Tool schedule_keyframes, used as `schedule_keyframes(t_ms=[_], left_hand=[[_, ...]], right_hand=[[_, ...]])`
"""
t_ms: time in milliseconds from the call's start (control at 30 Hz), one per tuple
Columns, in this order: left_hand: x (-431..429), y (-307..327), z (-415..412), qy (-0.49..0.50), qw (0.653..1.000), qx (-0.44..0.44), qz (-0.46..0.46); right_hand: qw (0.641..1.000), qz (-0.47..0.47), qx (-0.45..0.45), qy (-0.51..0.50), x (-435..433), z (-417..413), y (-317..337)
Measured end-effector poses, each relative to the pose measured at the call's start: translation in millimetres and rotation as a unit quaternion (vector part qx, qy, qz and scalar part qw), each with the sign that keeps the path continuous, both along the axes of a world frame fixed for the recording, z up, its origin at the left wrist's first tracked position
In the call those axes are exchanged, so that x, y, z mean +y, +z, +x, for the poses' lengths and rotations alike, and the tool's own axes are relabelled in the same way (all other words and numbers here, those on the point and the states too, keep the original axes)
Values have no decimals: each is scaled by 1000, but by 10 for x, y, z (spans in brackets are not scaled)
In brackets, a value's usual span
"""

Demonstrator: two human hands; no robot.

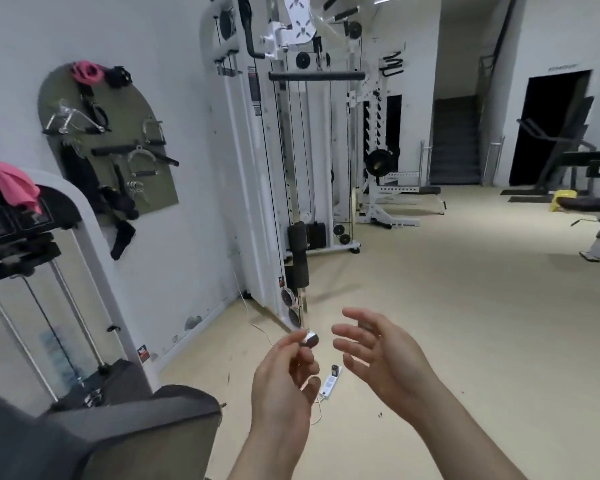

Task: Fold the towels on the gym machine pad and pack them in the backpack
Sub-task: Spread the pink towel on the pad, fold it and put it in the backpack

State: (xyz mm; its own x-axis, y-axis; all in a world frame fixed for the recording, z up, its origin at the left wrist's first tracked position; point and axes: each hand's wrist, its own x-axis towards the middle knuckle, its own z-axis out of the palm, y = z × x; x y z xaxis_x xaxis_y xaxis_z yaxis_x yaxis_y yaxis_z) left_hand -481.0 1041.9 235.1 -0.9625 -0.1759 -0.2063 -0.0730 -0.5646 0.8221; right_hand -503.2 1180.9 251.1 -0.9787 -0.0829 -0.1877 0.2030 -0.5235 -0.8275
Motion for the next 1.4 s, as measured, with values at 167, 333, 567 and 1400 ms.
schedule_keyframes(t_ms=[167,333,567,1400], left_hand=[[-71,-253,-1063,96,985,-77,121],[-446,-195,-1897,193,979,-59,-39],[-1633,-59,-3046,353,914,-35,-195],[-6557,1728,-5562,306,237,-341,-856]], right_hand=[[997,3,-47,60,-141,-1090,-194],[972,198,32,126,-669,-2071,-198],[750,489,396,205,-1950,-3314,-14],[400,459,768,197,-6911,-7173,1905]])
